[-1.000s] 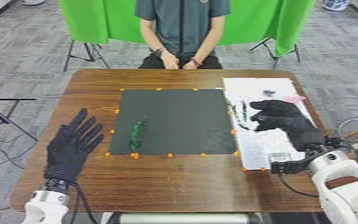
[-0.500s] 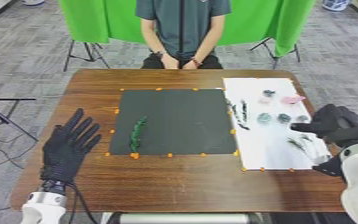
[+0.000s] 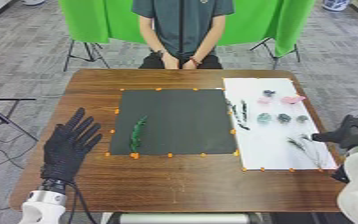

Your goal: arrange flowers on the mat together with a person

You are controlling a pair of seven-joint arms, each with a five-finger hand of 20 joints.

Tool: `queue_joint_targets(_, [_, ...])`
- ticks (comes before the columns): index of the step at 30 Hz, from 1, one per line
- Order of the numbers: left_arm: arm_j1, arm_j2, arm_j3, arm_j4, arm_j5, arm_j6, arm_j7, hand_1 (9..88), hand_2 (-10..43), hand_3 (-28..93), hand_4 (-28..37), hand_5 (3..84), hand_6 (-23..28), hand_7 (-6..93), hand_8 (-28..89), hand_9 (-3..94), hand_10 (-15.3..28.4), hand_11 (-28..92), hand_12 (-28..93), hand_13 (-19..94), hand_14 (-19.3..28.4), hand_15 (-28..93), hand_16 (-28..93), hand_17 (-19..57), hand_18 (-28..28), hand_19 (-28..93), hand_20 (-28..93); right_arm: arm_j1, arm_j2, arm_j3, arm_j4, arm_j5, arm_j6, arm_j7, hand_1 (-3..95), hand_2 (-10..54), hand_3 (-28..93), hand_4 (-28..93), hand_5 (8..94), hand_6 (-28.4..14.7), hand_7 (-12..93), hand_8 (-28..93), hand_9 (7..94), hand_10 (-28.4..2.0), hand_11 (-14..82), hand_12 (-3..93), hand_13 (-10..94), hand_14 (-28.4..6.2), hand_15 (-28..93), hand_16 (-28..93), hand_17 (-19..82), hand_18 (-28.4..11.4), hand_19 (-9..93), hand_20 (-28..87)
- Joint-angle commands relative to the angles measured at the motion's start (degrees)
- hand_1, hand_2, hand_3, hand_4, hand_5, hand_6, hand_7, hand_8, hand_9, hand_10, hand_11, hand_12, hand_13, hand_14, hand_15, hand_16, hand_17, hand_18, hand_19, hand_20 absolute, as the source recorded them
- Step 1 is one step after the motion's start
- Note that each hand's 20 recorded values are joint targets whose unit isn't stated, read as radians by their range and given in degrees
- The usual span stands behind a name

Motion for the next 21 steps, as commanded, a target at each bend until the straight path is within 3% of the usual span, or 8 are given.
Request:
queue_joint_targets(1, [0.85, -0.56, 0.57, 0.06, 0.15, 0.17, 0.07, 21.8, -1.7, 65, -28.3, 28.1, 1.8, 12.0, -8, 24.0, 11.0, 9, 16, 21, 13.2, 10, 5, -11.7, 21.7, 39, 8, 0.29, -0.68, -2.29, 2.94, -0.72, -1.02, -1.0, 28.6, -9.5, 56, -28, 71.6, -1.0, 30, -12, 73.1, -12.8, 48.8, 37.8, 64, -13.1, 77, 25, 29, -22.5, 83, 36])
queue_joint_targets(2, [0.65, -0.63, 0.54, 0.11, 0.14, 0.13, -0.46, 21.7, -1.8, 65, -28.3, 28.2, 1.8, 12.0, -8, 24.0, 11.0, 9, 16, 21, 13.2, 10, 5, -11.7, 21.7, 39, 8, 0.01, -0.76, -2.52, 3.23, -1.24, -0.7, -1.2, 29.1, -9.5, 55, -28, 72.2, -0.7, 31, -12, 73.1, -12.7, 50.7, 39.1, 65, -13.1, 78, 25, 29, -22.5, 83, 36])
queue_joint_targets(6, [0.64, -0.58, 0.67, 0.22, 0.14, -0.14, -0.44, 21.7, -1.8, 65, -28.3, 28.2, 1.9, 12.0, -8, 24.0, 11.0, 9, 16, 21, 13.2, 10, 5, -11.7, 21.7, 39, 8, -0.51, -0.88, -3.26, 4.6, -2.86, 0.81, -2.24, 30.8, -9.5, 55, -28, 72.5, -0.6, 35, -12, 71.6, -12.1, 57.6, 43.7, 65, -13.2, 81, 27, 29, -22.6, 83, 36])
queue_joint_targets(10, [0.34, -0.42, 0.55, 0.31, 0.82, 0.23, -1.28, 21.6, -1.7, 65, -28.3, 28.2, 1.9, 12.1, -8, 24.0, 11.0, 9, 16, 21, 13.2, 10, 5, -11.7, 21.7, 39, 8, -0.65, -0.8, -5.03, 7.69, -6.14, 6.05, -3.54, 29.3, -9.5, 60, -28, 72.1, -0.1, 39, -13, 71.4, -11.7, 59.2, 44.7, 65, -12.9, 82, 27, 29, -22.5, 84, 38])
queue_joint_targets(14, [0.05, -0.58, 0.65, 0.5, 0.63, 0.11, -1.4, 21.5, -1.5, 65, -28.3, 28.2, 1.9, 12.1, -8, 24.3, 11.1, 9, 16, 21, 13.2, 10, 5, -11.7, 21.7, 39, 8, -0.76, -0.69, -6.26, 9.52, -8.79, 10.88, -3.87, 30.8, -9.5, 63, -28, 72.3, 0.3, 40, -14, 71.7, -11.7, 60.3, 44.9, 65, -12.5, 83, 28, 29, -22.5, 85, 39])
queue_joint_targets(16, [0.54, -0.33, 0.86, 0.27, 0.59, 0.74, -0.71, 21.4, -1.5, 66, -28.3, 28.2, 1.8, 12.1, -8, 24.3, 11.1, 10, 16, 21, 13.2, 10, 5, -11.7, 21.7, 39, 8, -0.5, -0.99, -6.28, 9.91, -9.01, 10.29, -4.56, 31.3, -9.5, 64, -28, 72.7, 0.5, 41, -14, 73.2, -11.6, 61.0, 45.0, 66, -12.5, 84, 28, 30, -22.4, 85, 39])
queue_joint_targets(21, [0.36, -0.56, 0.78, 0.33, 0.61, 0.64, -0.99, 21.3, -1.3, 66, -28.3, 28.1, 1.8, 12.2, -8, 24.2, 11.0, 10, 15, 21, 13.2, 10, 5, -11.7, 21.7, 39, 8, -0.33, -1.39, -6.66, 10.35, -8.23, 10.88, -5.0, 36.8, -9.5, 59, -28, 75.6, 0.9, 45, -15, 76.2, -10.8, 61.8, 45.1, 67, -12.0, 85, 29, 31, -22.5, 86, 41])
